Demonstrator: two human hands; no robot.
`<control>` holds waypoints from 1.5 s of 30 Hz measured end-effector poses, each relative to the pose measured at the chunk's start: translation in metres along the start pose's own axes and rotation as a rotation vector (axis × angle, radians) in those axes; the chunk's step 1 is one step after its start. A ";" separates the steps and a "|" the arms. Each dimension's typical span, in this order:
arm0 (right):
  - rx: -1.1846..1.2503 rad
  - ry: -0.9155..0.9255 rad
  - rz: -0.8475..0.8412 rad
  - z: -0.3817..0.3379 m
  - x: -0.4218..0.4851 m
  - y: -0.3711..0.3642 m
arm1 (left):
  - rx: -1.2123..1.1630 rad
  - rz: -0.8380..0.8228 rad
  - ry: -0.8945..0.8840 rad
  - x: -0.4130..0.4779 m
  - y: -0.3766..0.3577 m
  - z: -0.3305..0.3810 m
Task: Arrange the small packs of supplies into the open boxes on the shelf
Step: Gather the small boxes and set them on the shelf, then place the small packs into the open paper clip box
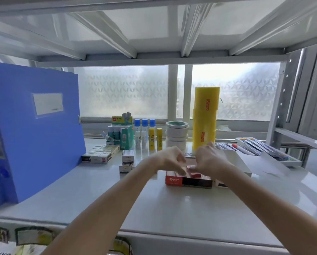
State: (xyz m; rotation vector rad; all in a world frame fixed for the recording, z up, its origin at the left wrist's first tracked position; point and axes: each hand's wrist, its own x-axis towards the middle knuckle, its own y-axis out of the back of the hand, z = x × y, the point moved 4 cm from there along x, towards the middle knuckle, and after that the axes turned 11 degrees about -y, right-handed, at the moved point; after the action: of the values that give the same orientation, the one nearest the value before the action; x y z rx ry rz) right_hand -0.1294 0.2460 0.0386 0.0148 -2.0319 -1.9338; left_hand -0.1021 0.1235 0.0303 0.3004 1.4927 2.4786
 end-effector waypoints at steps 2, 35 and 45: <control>0.098 0.068 0.046 -0.014 0.005 0.007 | 0.011 0.135 -0.019 -0.020 0.027 -0.011; 0.230 0.056 -0.237 0.129 0.050 -0.005 | -0.229 0.023 -0.228 0.054 -0.038 0.077; 0.392 0.223 -0.095 0.062 0.039 0.039 | 0.088 0.125 0.166 -0.059 0.066 -0.067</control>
State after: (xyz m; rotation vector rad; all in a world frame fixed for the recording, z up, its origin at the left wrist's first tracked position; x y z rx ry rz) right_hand -0.1731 0.2994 0.0846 0.4075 -2.2495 -1.4750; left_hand -0.0713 0.0199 0.0548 0.2136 1.7013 2.5949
